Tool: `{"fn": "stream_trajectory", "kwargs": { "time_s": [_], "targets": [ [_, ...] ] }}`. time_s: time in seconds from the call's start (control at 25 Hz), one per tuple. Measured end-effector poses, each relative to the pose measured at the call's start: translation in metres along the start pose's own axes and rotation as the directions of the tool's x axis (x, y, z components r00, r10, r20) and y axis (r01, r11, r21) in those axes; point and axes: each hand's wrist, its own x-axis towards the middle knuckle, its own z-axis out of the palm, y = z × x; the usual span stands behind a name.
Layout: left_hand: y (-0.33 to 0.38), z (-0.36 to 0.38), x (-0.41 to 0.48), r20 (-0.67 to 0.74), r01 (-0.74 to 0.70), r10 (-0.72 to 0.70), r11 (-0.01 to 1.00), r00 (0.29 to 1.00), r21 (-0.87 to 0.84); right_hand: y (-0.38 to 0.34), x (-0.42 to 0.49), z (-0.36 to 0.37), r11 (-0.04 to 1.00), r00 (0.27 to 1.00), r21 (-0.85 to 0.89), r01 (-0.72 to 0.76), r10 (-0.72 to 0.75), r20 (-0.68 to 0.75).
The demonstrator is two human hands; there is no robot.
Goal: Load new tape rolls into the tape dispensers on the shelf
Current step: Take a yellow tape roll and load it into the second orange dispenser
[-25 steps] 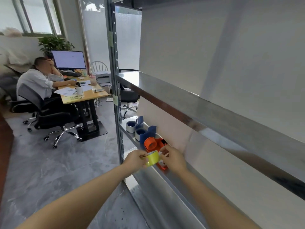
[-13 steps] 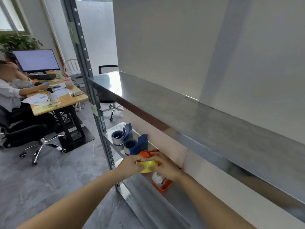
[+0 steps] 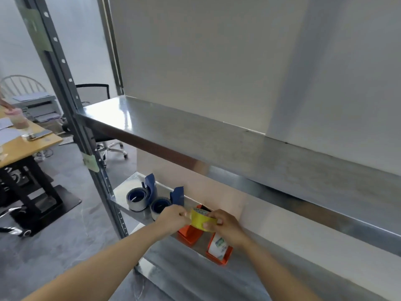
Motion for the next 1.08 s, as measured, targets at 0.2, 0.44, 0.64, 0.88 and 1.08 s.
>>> {"fn": "stream_trajectory", "kwargs": {
  "time_s": [0.2, 0.44, 0.64, 0.88, 1.08],
  "targets": [
    [-0.010, -0.024, 0.022, 0.302, 0.166, -0.012, 0.857, 0.953, -0.488, -0.005, -0.001, 0.022, 0.989, 0.987, 0.138, -0.057, 0.076, -0.141],
    [-0.016, -0.020, 0.029, 0.537, 0.501, -0.107, 0.545, 0.837, -0.672, -0.014, -0.017, 0.079, 0.936, 0.633, 0.350, -0.047, 0.299, -0.714],
    [-0.015, -0.009, 0.027, 0.638, 0.600, -0.166, 0.571, 0.752, -0.559, -0.019, -0.026, 0.116, 0.947, 0.698, 0.317, -0.042, 0.255, -0.669],
    [-0.010, -0.011, 0.026, 0.461, 0.385, -0.113, 0.738, 0.880, -0.555, -0.027, -0.018, 0.106, 0.992, 0.623, 0.118, -0.041, 0.118, -0.774],
    [-0.008, -0.028, 0.046, 0.283, -0.307, 0.323, 0.946, 0.903, -0.102, -0.023, -0.006, 0.076, 0.980, 0.773, -0.191, -0.059, -0.077, -0.630]
  ]
}}
